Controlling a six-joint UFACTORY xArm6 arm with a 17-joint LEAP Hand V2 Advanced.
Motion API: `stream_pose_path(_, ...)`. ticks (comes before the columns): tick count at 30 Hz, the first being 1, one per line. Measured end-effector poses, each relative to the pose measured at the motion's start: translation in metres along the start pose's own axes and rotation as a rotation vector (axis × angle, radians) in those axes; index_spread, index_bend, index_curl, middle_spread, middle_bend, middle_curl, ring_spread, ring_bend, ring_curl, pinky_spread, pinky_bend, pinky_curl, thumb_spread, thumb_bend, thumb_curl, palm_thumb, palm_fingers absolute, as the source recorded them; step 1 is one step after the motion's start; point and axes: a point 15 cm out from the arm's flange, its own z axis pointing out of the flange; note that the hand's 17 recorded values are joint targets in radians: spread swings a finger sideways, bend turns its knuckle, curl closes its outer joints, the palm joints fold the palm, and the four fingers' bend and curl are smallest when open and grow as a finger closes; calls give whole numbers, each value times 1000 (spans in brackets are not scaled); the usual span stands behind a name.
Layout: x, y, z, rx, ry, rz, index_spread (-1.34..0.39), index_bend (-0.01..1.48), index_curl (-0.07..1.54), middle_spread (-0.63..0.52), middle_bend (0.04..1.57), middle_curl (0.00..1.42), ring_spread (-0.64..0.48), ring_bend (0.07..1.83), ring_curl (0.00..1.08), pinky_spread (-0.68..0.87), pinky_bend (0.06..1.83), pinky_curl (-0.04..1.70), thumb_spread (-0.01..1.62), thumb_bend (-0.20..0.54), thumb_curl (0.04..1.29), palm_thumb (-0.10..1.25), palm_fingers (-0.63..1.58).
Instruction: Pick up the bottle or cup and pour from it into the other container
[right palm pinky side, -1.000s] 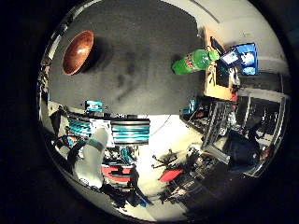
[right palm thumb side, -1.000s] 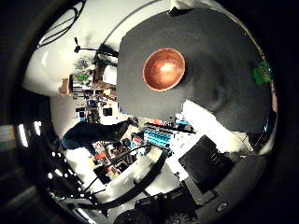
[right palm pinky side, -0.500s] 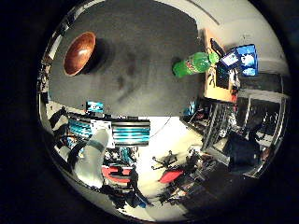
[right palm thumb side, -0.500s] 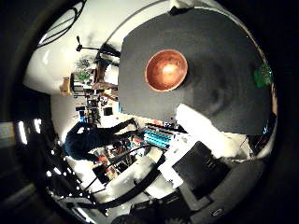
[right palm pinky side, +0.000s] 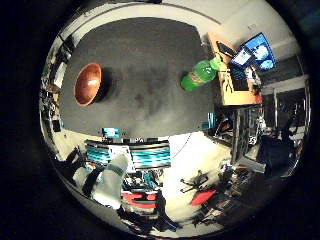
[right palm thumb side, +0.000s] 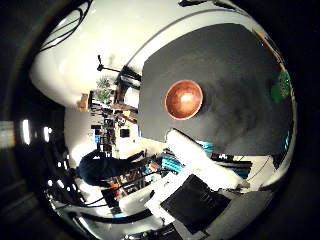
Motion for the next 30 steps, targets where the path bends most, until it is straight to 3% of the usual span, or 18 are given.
stream_pose_path(18,96,-16,-36,286,-167,194,-320,164,292,-18,247,345,179,294,235,461,701,-4,1052,-26,329,551,315)
stream_pose_path(30,170,-6,-43,434,-328,295,-301,160,280,-8,272,347,169,364,240,455,774,-5,1034,-29,307,466,286)
